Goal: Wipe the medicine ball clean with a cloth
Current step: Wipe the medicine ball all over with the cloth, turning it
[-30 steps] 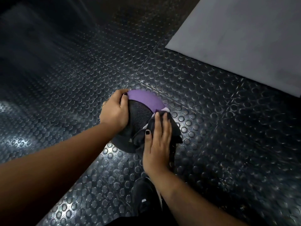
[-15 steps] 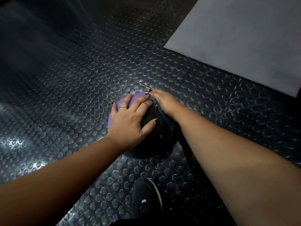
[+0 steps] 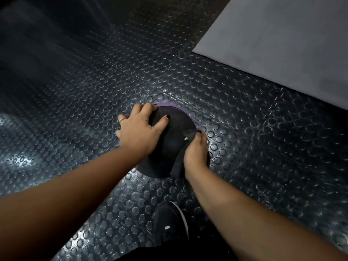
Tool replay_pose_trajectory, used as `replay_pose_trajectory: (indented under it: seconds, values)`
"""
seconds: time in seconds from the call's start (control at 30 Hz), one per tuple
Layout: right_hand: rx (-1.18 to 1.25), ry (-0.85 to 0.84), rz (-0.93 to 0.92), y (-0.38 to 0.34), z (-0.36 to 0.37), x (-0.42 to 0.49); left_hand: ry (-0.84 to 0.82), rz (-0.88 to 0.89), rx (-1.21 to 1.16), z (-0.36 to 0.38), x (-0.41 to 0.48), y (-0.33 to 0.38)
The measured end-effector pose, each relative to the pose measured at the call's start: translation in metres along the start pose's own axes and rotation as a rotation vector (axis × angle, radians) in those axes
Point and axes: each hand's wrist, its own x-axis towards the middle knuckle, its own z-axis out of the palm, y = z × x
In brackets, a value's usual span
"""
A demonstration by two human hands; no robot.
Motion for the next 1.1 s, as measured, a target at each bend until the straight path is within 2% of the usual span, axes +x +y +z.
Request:
replay_pose_trajectory:
  seconds: [0.07,0.17,0.23,0.3,0.37,0.47,0.53,0.6,0.7,0.77,0.87,0.93,1.1]
  values:
    - [-0.137,-0.163,-0.059,-0.021,-0.002,0.031,-0.026,0.116,-0.009,-0.007,0.011,-0.01]
    - [-0.379,-0.47,-0.249,-0.055,0.005,0.055,-0.083,0.263,-0.077,-0.004,0.012,-0.019]
    - [-0.554,-0.544,-0.402,-0.071,0.013,0.056,-0.071,0.301,-0.105,0.007,0.0,-0.019]
    - [-0.639,-0.545,-0.53,-0.075,0.012,0.048,-0.035,0.241,-0.183,0.011,-0.007,-0.023]
    - [-0.593,-0.529,-0.618,-0.063,0.002,0.037,-0.024,0.128,-0.26,0.007,-0.005,-0.027]
    - [-0.385,-0.328,-0.548,-0.023,-0.02,0.01,-0.054,0.009,-0.318,0.002,0.006,-0.028]
    - [-0.242,-0.233,-0.503,0.006,-0.027,-0.012,-0.059,0.028,-0.317,0.001,0.008,-0.024]
    - [-0.141,-0.179,-0.478,0.023,-0.028,-0.022,-0.074,0.056,-0.267,0.003,0.006,-0.017]
    - [-0.07,-0.137,-0.435,0.011,-0.032,-0.007,-0.107,0.0,-0.113,0.01,0.002,-0.005]
    - [-0.163,-0.205,-0.537,-0.015,-0.03,0.003,-0.132,-0.031,-0.044,0.01,0.003,-0.001]
    - [-0.537,-0.321,-0.794,-0.058,-0.011,0.004,-0.184,-0.093,0.042,0.007,0.011,-0.001]
    - [-0.75,-0.341,-0.879,-0.072,0.001,-0.008,-0.227,-0.149,0.049,0.002,0.016,-0.002]
    - [-0.922,-0.362,-1.104,-0.022,-0.024,-0.063,-0.306,-0.185,0.048,-0.008,0.037,-0.017]
